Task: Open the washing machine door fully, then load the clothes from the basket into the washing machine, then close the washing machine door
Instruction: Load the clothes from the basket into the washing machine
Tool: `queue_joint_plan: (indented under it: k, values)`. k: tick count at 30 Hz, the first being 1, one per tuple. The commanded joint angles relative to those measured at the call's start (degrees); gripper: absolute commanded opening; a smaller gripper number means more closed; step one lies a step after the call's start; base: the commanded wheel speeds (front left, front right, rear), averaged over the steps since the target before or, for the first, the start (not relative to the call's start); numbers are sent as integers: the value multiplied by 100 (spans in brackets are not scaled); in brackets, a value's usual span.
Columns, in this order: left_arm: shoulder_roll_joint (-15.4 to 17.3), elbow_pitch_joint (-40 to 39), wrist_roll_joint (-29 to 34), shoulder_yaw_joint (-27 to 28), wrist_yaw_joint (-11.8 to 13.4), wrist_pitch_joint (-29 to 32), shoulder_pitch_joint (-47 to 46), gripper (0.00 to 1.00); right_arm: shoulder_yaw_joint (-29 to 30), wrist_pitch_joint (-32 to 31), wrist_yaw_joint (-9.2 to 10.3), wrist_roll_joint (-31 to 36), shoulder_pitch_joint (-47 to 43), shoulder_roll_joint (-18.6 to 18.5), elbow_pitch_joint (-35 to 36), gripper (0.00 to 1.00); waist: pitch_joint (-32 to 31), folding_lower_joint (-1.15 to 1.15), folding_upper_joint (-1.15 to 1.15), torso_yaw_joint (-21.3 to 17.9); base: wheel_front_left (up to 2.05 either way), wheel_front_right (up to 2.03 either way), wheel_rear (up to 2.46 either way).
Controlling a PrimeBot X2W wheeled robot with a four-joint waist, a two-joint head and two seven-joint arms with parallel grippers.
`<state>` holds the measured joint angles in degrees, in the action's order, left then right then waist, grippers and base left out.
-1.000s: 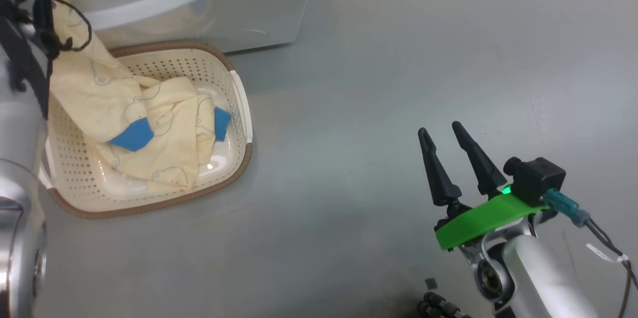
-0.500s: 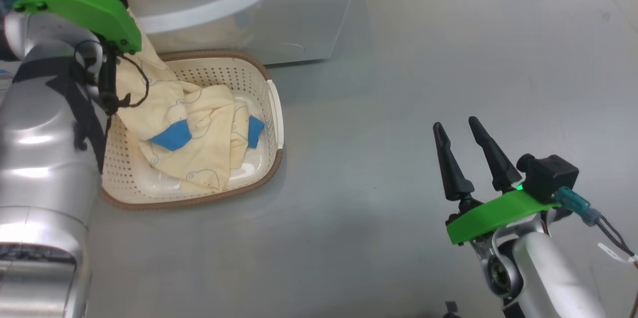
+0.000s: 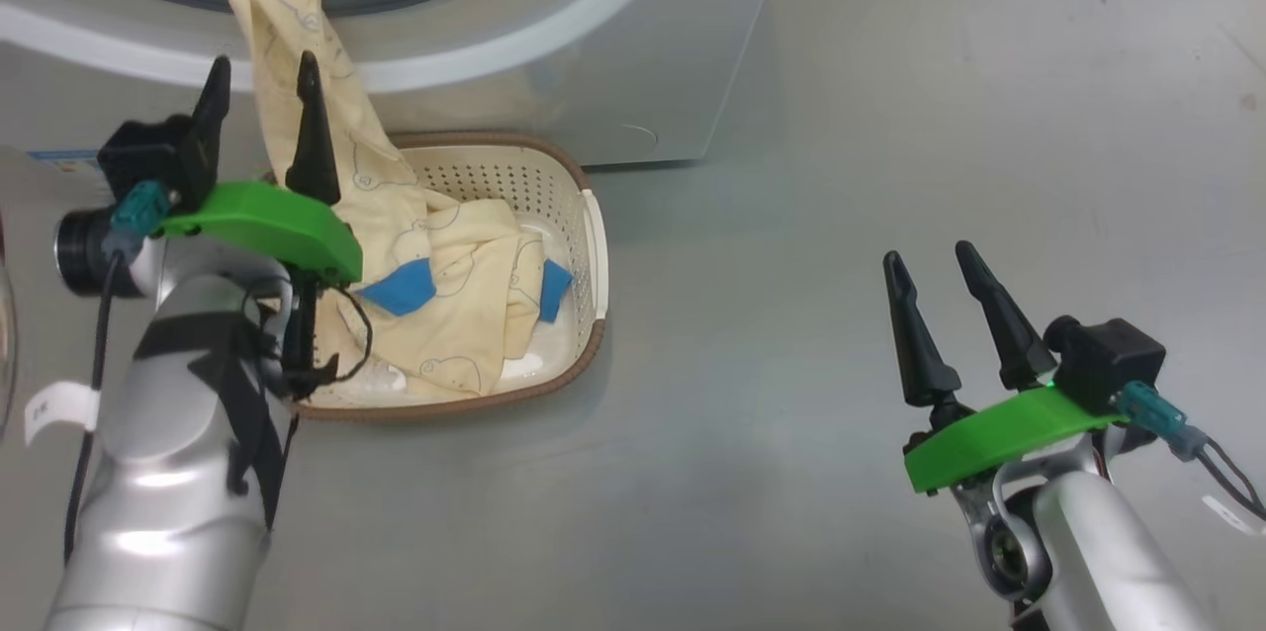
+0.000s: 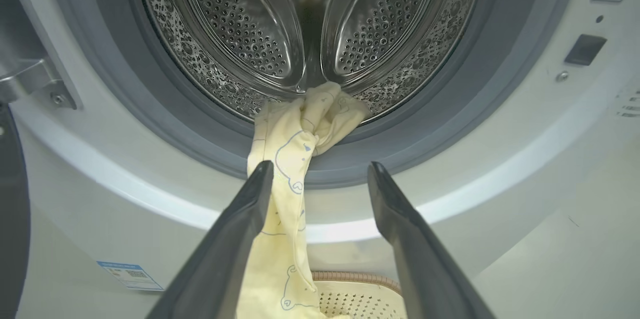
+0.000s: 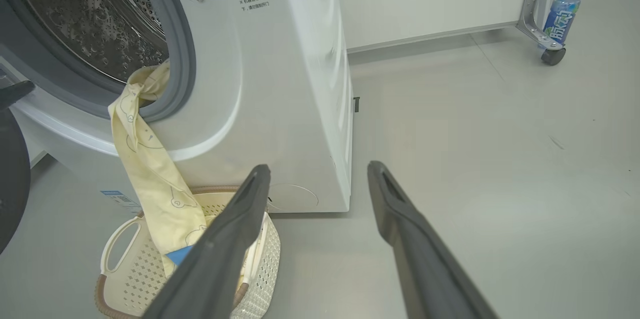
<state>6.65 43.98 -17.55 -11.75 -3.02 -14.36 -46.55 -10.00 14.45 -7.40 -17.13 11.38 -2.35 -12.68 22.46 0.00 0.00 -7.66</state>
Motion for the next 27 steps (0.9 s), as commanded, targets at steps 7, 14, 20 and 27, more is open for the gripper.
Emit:
queue_joint_plan:
  k: [7, 14, 20, 27]
  values:
    - [69, -1040, -30, 346, 124, -63, 1158, 100, -39, 55, -9, 134, -235, -53, 121, 100, -262, 0, 0, 195, 0, 0, 0]
    - [-61, -1864, 73, 561, 193, -63, 2257, 100, 8, 55, -9, 208, -308, -53, 137, 100, -348, 0, 0, 329, 0, 0, 0]
    - [-188, -2300, 198, 726, 212, -63, 2928, 100, 21, 55, -9, 235, -357, -53, 131, 100, -426, 0, 0, 386, 0, 0, 0]
    - [-288, -2726, 373, 839, 222, -63, 3418, 100, 58, 55, -9, 269, -464, -53, 130, 100, -552, 0, 0, 432, 0, 0, 0]
